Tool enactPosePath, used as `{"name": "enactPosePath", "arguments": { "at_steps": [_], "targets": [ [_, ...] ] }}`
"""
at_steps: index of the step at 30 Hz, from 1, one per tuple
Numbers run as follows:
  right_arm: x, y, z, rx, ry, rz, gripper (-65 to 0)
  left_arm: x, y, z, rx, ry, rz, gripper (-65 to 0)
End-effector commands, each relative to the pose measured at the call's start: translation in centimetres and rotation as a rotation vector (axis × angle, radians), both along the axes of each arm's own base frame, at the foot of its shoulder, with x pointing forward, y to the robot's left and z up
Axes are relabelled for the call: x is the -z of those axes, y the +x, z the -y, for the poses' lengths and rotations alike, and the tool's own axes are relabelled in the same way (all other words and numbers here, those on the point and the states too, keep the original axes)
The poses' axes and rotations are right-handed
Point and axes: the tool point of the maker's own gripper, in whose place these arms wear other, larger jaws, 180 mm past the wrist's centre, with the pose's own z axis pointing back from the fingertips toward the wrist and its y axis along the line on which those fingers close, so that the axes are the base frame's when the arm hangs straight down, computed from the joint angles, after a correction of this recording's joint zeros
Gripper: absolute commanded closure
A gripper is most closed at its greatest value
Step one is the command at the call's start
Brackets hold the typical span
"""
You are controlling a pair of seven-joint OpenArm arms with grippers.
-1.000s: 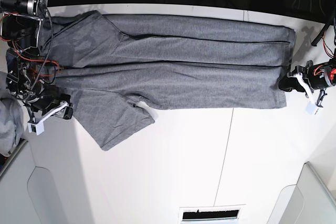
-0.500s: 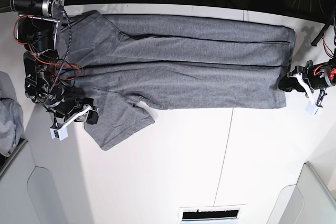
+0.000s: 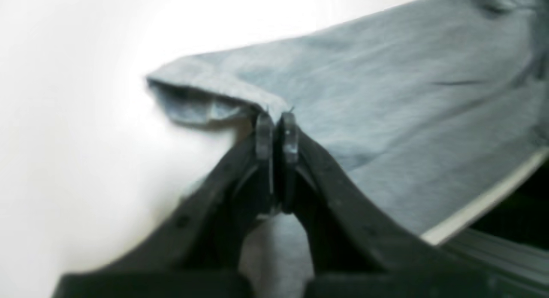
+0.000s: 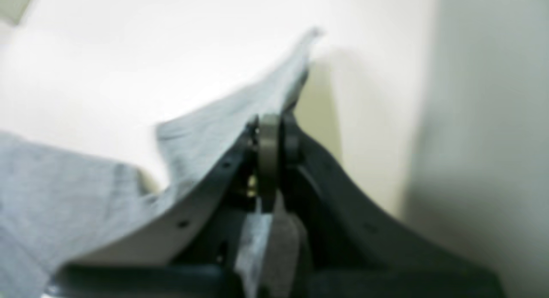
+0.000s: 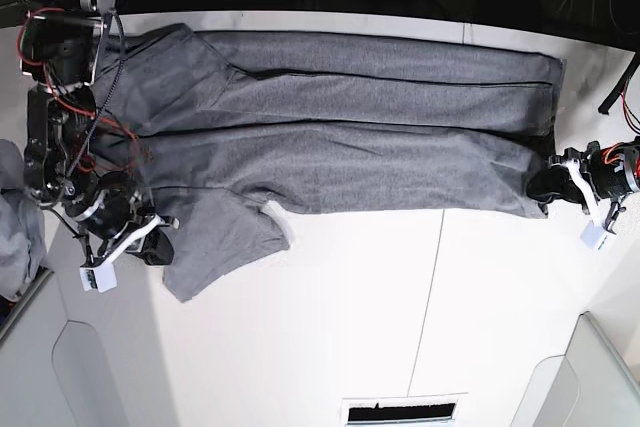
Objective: Layout the t-shirt on the table in an organized manner, then fold the t-shirt properly
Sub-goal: 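Grasp the sleeve with the right gripper and tuck it in, then lift the long folded strip with both grippers and straighten it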
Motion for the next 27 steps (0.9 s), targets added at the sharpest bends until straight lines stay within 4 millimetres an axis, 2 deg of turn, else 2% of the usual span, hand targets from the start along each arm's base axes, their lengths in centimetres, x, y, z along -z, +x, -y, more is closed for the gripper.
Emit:
{"name": "enactPosePath", "arguments": {
  "at_steps": [1, 5, 10, 16, 22, 27],
  "targets": [
    [-2.2, 0.3, 0.7, -0.007, -0.001, 0.062, 0.0, -1.3, 0.2, -0.7, 0.016, 0.016, 0.019, 0.0],
    [-4.0, -3.2, 0.8, -0.062, -0.020, 0.080, 0.0, -1.5, -0.9, -1.2, 0.023, 0.019, 0.004, 0.0],
    [-5.7, -8.2, 0.3, -0.134, -0.070, 0.118, 0.0, -0.8, -2.6, -2.6, 0.023, 0.055, -0.045, 0.0],
    [-7.2, -13.0, 0.3, -0.166, -0.132, 0.139, 0.0, -1.1, -3.0, -3.7, 0.026, 0.082, -0.065, 0.0],
    [-7.5, -17.5, 0.3, -0.172, -0.139, 0.101, 0.0, -1.3, -4.6, -3.6, 0.040, 0.038, -0.148, 0.0],
    [-5.9, -19.6, 0.7, -0.169, -0.147, 0.033, 0.0, -0.2, -6.9, -3.8, 0.038, 0.031, -0.210, 0.0]
  ]
}}
